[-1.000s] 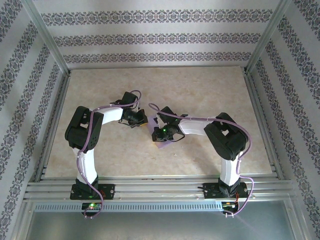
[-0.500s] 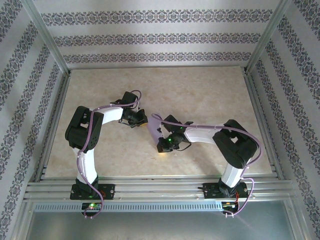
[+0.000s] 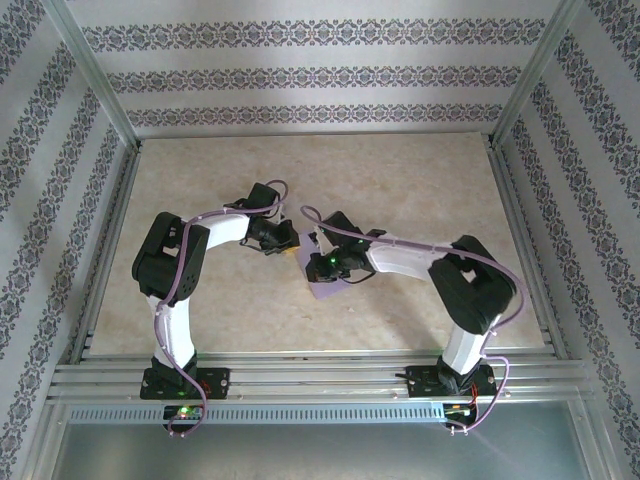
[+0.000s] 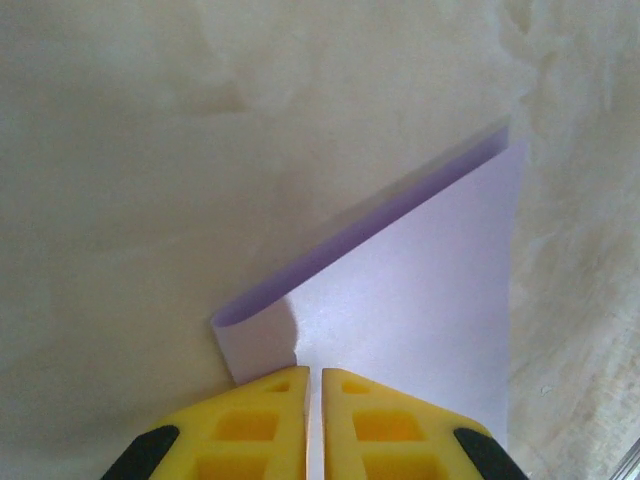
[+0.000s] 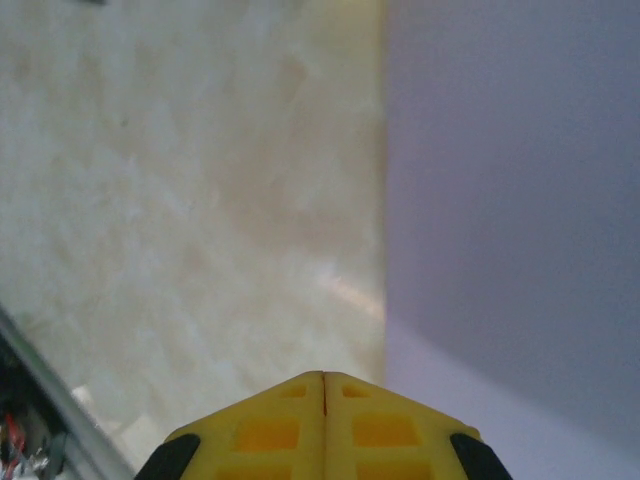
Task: Fold a paper plane with a square sheet of paper (pick it up from the middle)
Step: First fold in half a square sheet of paper at the center of the table.
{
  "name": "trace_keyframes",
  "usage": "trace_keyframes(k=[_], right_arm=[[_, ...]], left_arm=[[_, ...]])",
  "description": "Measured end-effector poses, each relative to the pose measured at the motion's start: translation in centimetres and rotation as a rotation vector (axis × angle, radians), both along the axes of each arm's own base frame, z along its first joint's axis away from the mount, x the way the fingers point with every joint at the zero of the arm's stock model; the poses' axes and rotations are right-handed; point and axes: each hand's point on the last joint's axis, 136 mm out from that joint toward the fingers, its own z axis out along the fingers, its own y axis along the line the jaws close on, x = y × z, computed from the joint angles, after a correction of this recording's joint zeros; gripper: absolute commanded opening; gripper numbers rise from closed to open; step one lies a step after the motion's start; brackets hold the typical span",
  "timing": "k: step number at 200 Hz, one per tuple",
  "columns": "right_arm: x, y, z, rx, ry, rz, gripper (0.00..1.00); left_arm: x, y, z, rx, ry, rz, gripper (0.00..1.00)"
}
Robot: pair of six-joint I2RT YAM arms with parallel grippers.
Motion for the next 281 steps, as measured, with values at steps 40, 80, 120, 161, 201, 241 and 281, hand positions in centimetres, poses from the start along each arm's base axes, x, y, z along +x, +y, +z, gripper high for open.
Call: trace_keyframes(k=[40,80,120,161,201,241,281], right_arm=[[0.7,-0.3,-2.7,-0.055,0.052,-0.037,0.0],[0.7,-0.4,-2.9,-0.061,0.058,-0.049,0.0],[0.7,-0.4,-3.0,-0.059,0.067,-0.064,0.0],[0.8,-0.3,-3.1,-0.05,0.064,-0.072,0.0],[1.0,-0.1,-3.1,-0.036,0.058,-0.084,0.0],[1.0,0.0,-3.0,-0.027,0.07,-0.107,0.0],[1.3,0.2,-2.6,-0.006,0.099,-0.162,0.07]], left_arm=[[0.2,-0.1,0.3,0.005,-0.015,-0.013,0.12],[1.4,0.3,0.9,0.041,-0.064,-0.02,0.13],[1.9,1.4,-0.3,0.062,-0.056,-0.022,0.12],[2.0,1.9,-0.2,0.081,-0.061,-0.036,0.12],[3.3,3.4,-0.2,0.131,-0.066,-0.02,0.13],[7.0,7.3,1.0,0.235,-0.137,0.069,0.15],[5.9,8.8,3.1,0.229,-0.158,0.127,0.27]])
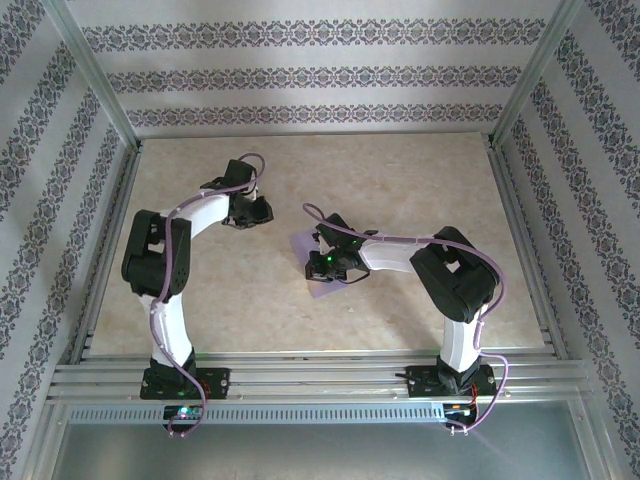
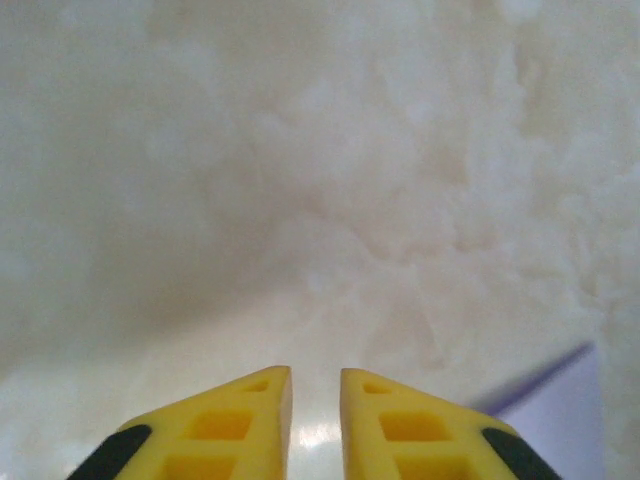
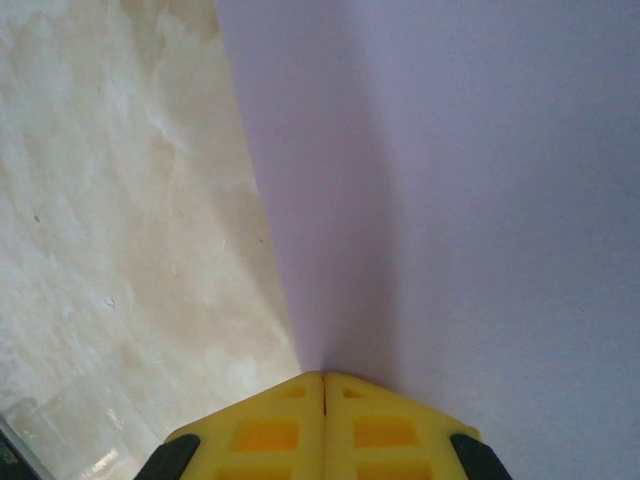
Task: Fold a paper plane with a square sheet of paper (pick it up from the middle)
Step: First fold in half a square sheet of paper at the center of the table, then fold the triangle a second time at the center of the table.
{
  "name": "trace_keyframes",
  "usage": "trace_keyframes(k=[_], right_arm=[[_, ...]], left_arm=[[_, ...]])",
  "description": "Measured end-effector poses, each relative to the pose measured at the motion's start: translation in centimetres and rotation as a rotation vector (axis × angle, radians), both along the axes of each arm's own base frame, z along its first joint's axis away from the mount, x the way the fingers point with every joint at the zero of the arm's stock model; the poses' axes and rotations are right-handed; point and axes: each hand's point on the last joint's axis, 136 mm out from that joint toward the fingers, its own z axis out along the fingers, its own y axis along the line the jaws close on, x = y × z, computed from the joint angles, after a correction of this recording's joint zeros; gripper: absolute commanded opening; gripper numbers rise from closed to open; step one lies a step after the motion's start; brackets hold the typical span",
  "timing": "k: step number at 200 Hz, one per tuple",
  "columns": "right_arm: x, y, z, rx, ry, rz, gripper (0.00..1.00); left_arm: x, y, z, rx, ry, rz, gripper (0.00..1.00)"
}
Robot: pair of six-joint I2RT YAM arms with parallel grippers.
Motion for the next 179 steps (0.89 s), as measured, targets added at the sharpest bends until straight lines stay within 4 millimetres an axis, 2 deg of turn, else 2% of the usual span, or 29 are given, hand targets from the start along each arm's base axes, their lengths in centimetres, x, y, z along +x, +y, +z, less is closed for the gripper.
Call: trace_keyframes(k=[14,29,51,66,83,110,151,179], right_arm=[[0.5,-0.2,0.8,0.009,-0.007,-0.029,0.14],[1.6,-0.7,2.5,0.029,-0.045,-0.07,0.2],[4.0,-3.3,4.5,0.046,-0.095,-0.176,0.3],[5.1,-5.6,4.5,0.035,-0.105,-0.241,0.36],[5.2,-8.3,3.5,0.005,-0.086,-0.307,0.41],[3.6,-10.4,2.3,-0.023,-0.046,-0.345,0.43],[1.4,-11.3,1.6,-0.016,0.007,-0.354,0.44],[0.2,-11.5,1.2,-0.009,0.045,-0.362,0.44]], left_arm=[[-2.0,-0.4,1.1,-0.039,0.0,0.019,0.31],[-4.1,-1.2,2.1,-0.089,0.002,0.036,0.38],[-6.6,-3.7,2.7,-0.17,0.007,0.038,0.45],[-7.9,-5.9,2.3,-0.216,0.031,0.031,0.47],[-9.1,-8.2,1.7,-0.252,0.062,0.017,0.47],[-9.3,-10.7,0.8,-0.285,0.089,-0.005,0.43],[-8.1,-11.4,-1.7,-0.272,0.134,0.006,0.33],[-7.5,-11.6,-1.9,-0.255,0.13,-0.016,0.27]])
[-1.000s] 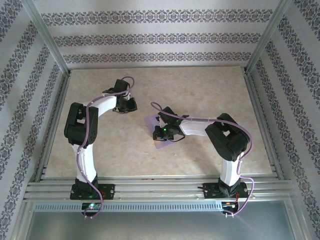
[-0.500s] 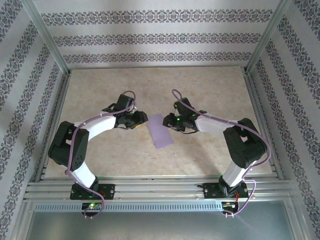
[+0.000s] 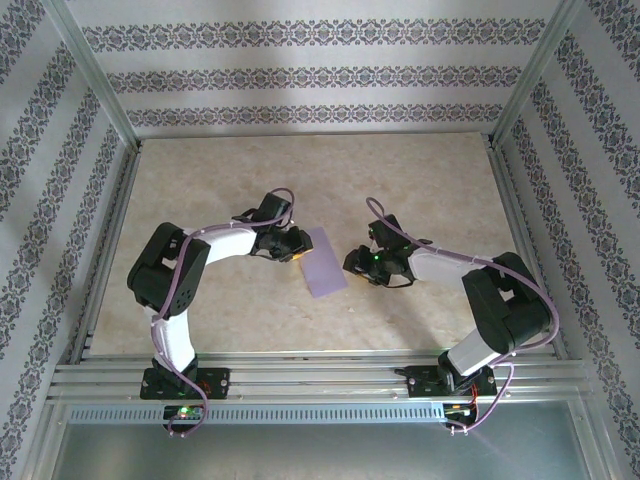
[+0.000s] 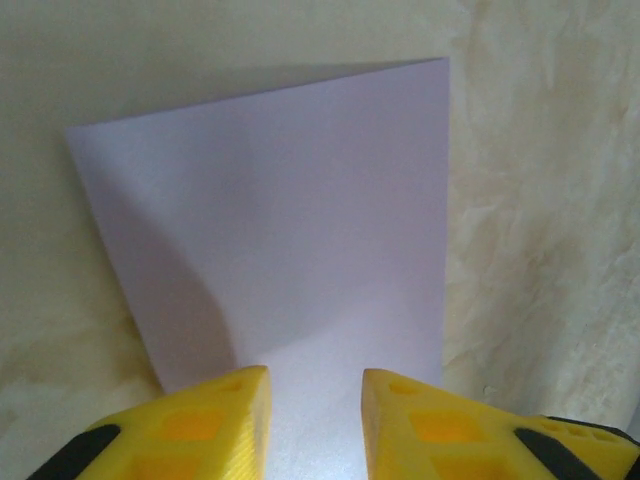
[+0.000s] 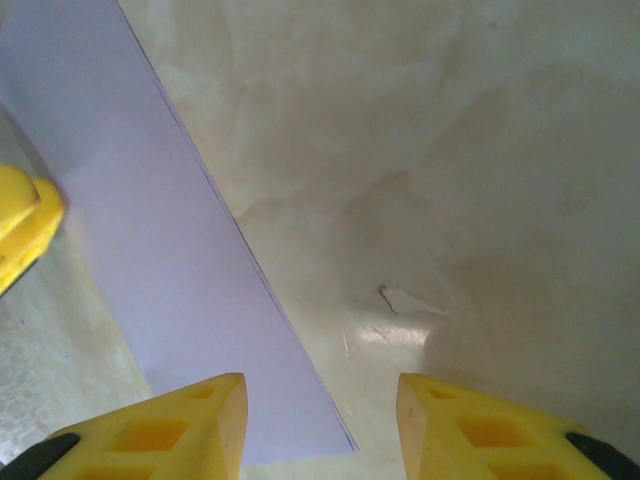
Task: Fold a paper plane with a square sheet of paper (pick it up from the middle)
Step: Fold the triangle a second time at the center of the table.
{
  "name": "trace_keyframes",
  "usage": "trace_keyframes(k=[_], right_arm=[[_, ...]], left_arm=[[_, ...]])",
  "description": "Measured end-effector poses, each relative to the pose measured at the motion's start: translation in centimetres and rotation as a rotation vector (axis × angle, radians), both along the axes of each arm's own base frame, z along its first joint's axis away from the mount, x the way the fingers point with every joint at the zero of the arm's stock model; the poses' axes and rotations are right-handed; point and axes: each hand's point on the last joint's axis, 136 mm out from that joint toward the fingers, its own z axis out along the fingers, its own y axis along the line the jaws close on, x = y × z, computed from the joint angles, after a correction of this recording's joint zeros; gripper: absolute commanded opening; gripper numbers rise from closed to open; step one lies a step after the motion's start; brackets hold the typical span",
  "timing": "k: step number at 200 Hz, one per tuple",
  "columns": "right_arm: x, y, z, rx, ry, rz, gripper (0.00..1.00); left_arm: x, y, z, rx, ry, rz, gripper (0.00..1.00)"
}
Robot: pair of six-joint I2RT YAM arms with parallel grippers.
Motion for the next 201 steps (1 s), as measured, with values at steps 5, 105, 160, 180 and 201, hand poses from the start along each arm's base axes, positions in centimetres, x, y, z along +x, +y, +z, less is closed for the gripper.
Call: trace_keyframes(k=[5,105,160,180,201], right_arm=[[-0.1,0.0,0.0,0.002,0.004,-0.001,0.44],[-1.2,1.3,0.9,0.096,0.047,0.027,0.42],[-2.0,1.4,-0.7,0.078,0.114,0.046,0.42],[-1.9,2.0,-0.5,0.08,0.109,0.062,0.41],[-2.1,2.7,-0.5,0.075,0.111,0.087,0.4]], left_arm=[[0.2,-0.1,0.1,0.004,-0.006,-0.006,0.27],[0.2,0.0,-1.1,0.035,0.007,-0.037,0.26],[0.2,0.0,-1.2,0.035,0.005,-0.036,0.26],[0.3,0.1,-1.2,0.034,0.004,-0.035,0.26],[0.2,0.1,-1.3,0.034,0.004,-0.035,0.25]])
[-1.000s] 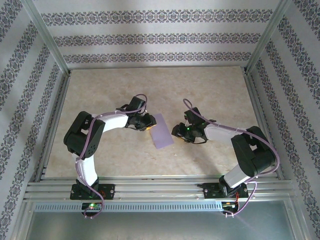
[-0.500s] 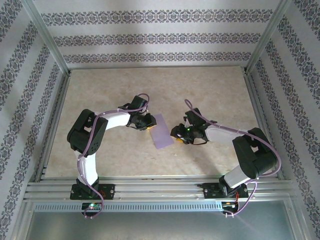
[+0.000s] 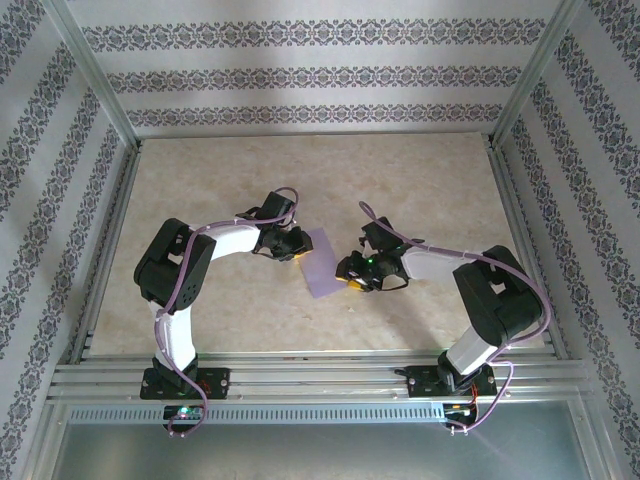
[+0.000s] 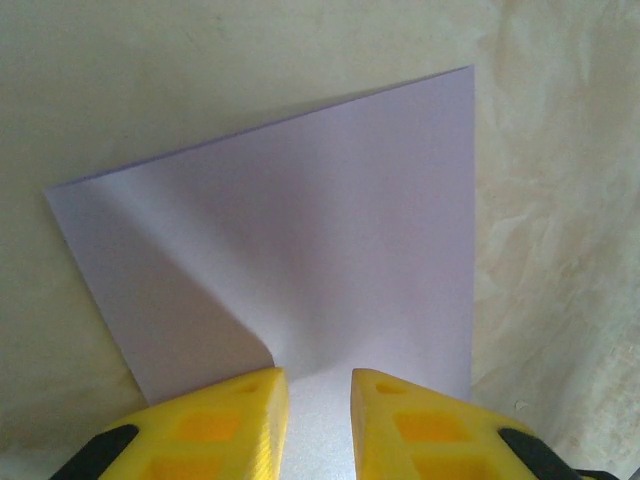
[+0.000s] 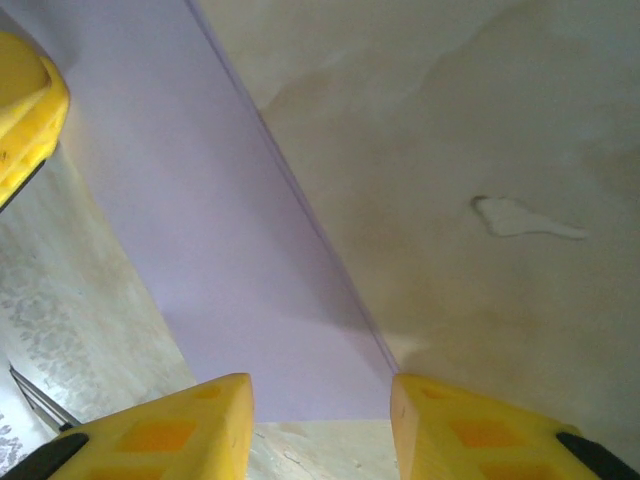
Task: Fold a paper plane with a square sheet of paper (pick it up from the middle)
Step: Fold the triangle a second time at the center of the table.
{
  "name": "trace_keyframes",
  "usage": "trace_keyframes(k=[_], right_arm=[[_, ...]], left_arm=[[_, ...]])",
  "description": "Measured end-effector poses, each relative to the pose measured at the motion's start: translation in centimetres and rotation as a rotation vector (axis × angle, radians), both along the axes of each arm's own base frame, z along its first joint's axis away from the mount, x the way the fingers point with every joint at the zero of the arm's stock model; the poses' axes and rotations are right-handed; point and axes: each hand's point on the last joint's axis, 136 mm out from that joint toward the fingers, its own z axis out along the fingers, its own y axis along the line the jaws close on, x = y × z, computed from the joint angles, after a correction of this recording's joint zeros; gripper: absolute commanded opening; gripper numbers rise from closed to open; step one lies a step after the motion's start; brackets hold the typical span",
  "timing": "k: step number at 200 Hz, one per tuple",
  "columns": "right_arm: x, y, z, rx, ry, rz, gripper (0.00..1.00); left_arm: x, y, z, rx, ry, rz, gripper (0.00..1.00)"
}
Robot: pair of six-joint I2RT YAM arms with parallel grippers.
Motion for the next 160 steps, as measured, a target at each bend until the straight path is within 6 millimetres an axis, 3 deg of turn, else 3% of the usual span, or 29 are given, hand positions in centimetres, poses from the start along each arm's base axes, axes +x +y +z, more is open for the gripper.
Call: trace_keyframes(k=[160], right_arm=[[-0.4,-0.9,-0.2,-0.145,-0.015,0.029,0.39]], left_arm=[[0.0,0.0,-0.1,-0.001,-0.002,-0.001,0.25]])
